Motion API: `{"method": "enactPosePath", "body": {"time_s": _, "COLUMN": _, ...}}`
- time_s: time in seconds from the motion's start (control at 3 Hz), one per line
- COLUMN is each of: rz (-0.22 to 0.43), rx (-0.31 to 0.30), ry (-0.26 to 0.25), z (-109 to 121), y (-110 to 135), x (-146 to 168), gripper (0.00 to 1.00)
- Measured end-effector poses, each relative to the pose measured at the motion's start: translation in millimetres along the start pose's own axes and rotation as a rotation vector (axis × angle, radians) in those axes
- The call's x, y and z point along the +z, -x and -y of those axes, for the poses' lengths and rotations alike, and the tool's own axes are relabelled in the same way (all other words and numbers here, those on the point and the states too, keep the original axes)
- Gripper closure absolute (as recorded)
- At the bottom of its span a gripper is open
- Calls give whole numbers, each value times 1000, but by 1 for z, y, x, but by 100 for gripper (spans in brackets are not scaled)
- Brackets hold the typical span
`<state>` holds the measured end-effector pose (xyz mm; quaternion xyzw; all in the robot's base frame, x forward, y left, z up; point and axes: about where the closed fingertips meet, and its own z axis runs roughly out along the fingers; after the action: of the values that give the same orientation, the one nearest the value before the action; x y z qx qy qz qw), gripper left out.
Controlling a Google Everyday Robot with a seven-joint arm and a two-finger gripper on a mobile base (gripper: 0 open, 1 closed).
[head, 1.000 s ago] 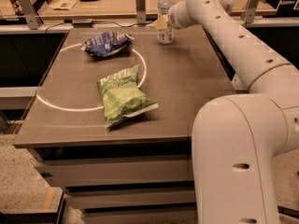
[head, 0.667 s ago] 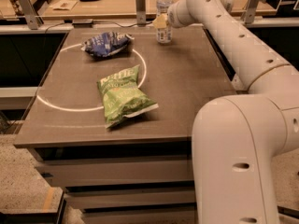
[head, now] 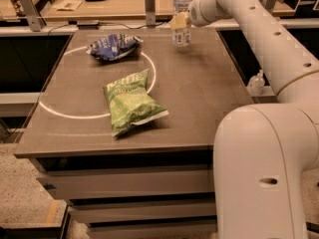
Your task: Move blue plastic bottle near green rice chip bag
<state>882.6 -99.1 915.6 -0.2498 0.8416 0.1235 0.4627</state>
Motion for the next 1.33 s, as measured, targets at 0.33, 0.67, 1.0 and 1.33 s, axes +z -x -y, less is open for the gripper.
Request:
{"method": "enactPosePath", "body": {"time_s": 0.33, "rz": -25, "rx": 29, "ry": 34, "z": -8, "y": -1, "x": -30, "gripper": 100}}
{"method": "enactPosePath", "body": {"time_s": 0.67, "rz": -7, "rx": 72, "ry": 83, "z": -22, "y": 4, "x": -64, "gripper": 100}}
{"method": "enactPosePath", "body": {"time_s": 1.0, "rz": 63, "rx": 112, "ry": 168, "z": -41, "y": 2, "x": -95, "gripper": 100}}
{"method": "enactPosePath", "body": {"time_s": 1.33, "rz": 121, "rx": 137, "ry": 245, "z": -71, "y": -8, "x": -119, "gripper": 100}}
